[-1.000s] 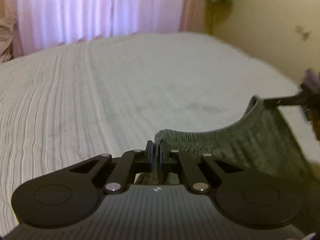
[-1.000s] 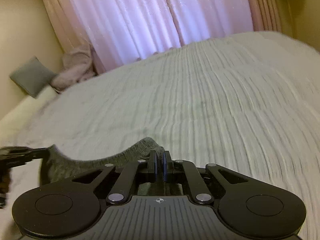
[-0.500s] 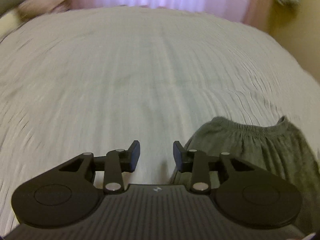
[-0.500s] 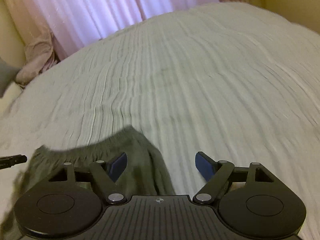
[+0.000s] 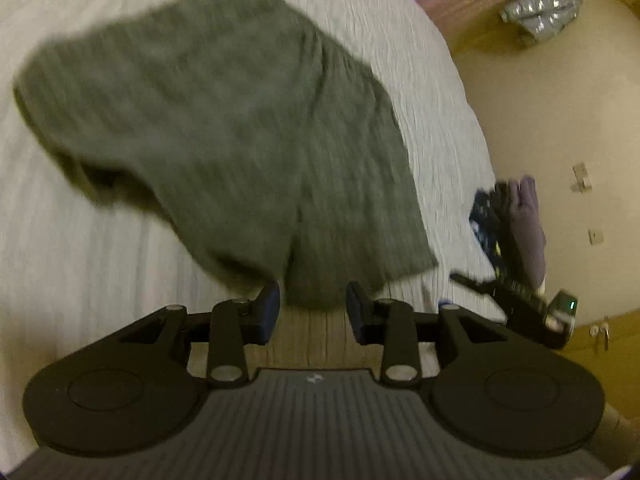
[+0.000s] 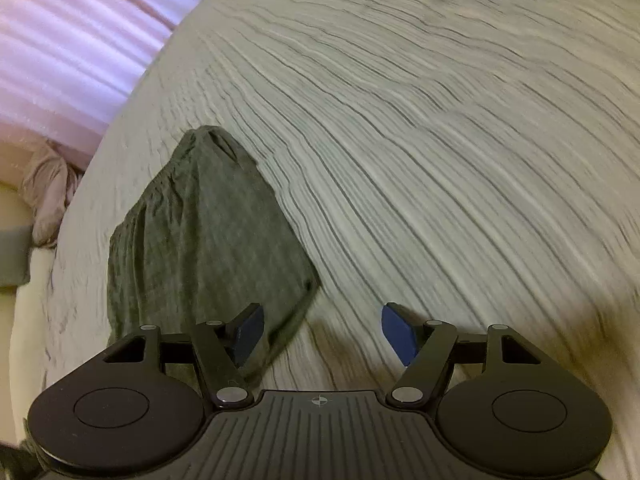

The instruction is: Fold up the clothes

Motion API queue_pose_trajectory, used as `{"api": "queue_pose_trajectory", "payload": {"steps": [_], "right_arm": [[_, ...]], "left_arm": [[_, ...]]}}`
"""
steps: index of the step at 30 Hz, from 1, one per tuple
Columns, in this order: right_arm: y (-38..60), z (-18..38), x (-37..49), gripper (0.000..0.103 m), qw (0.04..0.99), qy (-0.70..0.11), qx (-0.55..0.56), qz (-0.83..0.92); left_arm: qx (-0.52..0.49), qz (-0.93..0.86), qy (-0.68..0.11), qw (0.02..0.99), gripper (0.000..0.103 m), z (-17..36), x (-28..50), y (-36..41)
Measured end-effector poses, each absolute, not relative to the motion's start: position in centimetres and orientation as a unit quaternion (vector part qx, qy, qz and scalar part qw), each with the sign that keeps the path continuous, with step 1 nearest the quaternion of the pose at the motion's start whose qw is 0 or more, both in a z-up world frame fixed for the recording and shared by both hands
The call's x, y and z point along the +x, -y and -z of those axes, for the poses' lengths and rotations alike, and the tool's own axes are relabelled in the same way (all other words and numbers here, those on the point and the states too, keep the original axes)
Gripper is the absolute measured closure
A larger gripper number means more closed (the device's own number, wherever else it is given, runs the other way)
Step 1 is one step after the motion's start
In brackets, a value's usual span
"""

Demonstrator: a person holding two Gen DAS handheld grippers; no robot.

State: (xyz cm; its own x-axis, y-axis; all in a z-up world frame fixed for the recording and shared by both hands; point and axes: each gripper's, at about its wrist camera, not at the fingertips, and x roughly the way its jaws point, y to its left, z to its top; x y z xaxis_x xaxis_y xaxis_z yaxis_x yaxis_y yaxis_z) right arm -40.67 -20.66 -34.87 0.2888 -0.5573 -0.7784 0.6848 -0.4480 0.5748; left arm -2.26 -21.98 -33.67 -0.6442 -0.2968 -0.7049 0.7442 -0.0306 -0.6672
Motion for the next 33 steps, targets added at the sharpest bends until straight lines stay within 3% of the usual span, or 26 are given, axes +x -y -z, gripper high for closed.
{"api": "queue_pose_trajectory", "payload": {"steps": [9, 17, 19, 20, 21, 22, 23, 33], "right_arm": [[18.3, 36.0, -41.8, 0.040, 0.499, 0.056, 0.634, 0.587], [20.1, 38.9, -43.5, 0.040, 0.475, 0.116, 0.662, 0.568], [21.0, 39.9, -43.9, 0.040, 0.482, 0.117, 0.670, 0.552], [21.5, 40.3, -44.1, 0.042, 0.486, 0.116, 0.674, 0.544], [22.0, 40.8, -44.2, 0.073, 0.490, 0.115, 0.678, 0.535], [22.6, 41.2, -44.3, 0.092, 0.497, 0.108, 0.683, 0.524], [23.0, 41.6, -44.4, 0.101, 0.500, 0.093, 0.690, 0.515], [24.8, 33.2, -48.6, 0.101, 0.603, -0.007, 0.570, 0.559]], "left_arm": [[0.132, 0.665, -0.626, 0.385, 0.065, 38.5, -3.4, 20.3], [0.070, 0.623, -0.640, 0.444, 0.064, 39.8, -4.1, 20.1], [0.054, 0.614, -0.637, 0.463, 0.068, 40.3, -4.6, 19.7], [0.047, 0.610, -0.637, 0.469, 0.071, 40.3, -4.8, 19.5], [0.041, 0.607, -0.636, 0.474, 0.078, 40.4, -5.0, 19.4], [0.034, 0.602, -0.641, 0.475, 0.096, 40.4, -5.1, 19.2], [0.028, 0.597, -0.646, 0.475, 0.101, 40.4, -5.2, 19.0], [0.031, 0.618, -0.644, 0.449, 0.101, 38.1, -9.7, 17.2]]}}
